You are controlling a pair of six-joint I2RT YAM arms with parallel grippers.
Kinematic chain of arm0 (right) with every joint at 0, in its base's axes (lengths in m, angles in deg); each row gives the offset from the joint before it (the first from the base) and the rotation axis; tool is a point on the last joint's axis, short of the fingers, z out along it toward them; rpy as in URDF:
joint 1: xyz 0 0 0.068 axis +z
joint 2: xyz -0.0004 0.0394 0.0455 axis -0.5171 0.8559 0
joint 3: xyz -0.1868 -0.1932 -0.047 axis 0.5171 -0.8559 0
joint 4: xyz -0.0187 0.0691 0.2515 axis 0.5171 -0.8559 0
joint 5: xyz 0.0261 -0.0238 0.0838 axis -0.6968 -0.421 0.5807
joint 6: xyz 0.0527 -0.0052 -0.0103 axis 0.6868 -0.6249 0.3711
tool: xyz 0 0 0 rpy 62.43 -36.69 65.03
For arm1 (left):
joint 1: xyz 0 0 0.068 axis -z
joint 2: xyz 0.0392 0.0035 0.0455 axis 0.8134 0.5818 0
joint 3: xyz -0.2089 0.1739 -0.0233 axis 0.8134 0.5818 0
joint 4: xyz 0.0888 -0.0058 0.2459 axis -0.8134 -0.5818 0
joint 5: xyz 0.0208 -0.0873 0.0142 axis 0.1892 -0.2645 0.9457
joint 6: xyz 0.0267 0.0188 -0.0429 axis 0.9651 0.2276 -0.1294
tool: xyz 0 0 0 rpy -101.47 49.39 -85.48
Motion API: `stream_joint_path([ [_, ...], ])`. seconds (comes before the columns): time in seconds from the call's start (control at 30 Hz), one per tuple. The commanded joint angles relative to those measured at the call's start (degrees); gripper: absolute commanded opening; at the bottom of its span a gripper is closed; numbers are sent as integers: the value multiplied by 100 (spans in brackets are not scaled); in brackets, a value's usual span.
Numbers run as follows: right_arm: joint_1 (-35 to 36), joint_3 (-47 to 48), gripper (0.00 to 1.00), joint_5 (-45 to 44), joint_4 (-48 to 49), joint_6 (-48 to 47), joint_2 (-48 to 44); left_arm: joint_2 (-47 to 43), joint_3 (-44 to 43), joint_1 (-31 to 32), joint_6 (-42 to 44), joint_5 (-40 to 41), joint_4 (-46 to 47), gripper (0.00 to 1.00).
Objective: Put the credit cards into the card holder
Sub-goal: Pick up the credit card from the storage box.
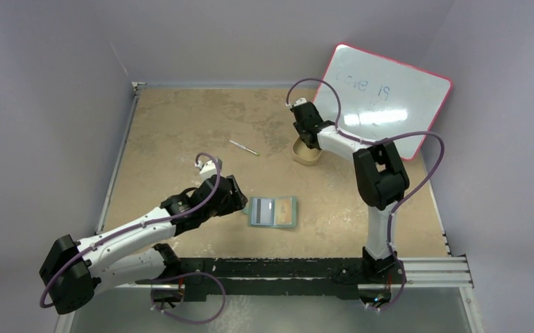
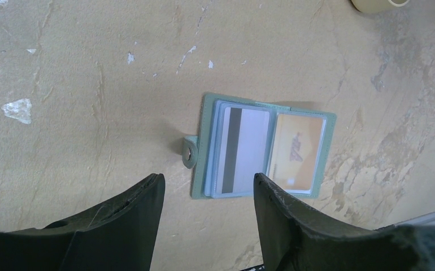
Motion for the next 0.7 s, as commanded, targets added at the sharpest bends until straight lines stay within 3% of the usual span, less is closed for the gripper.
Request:
stream_joint_path([
  [0.0,-42,234,48,-212,113,-30,-109,-121,-87,-17,59,107,46,58],
  [0.67,-55,380,39,-222,-43,3,-304,-129,-34,-21,41,80,72,58],
])
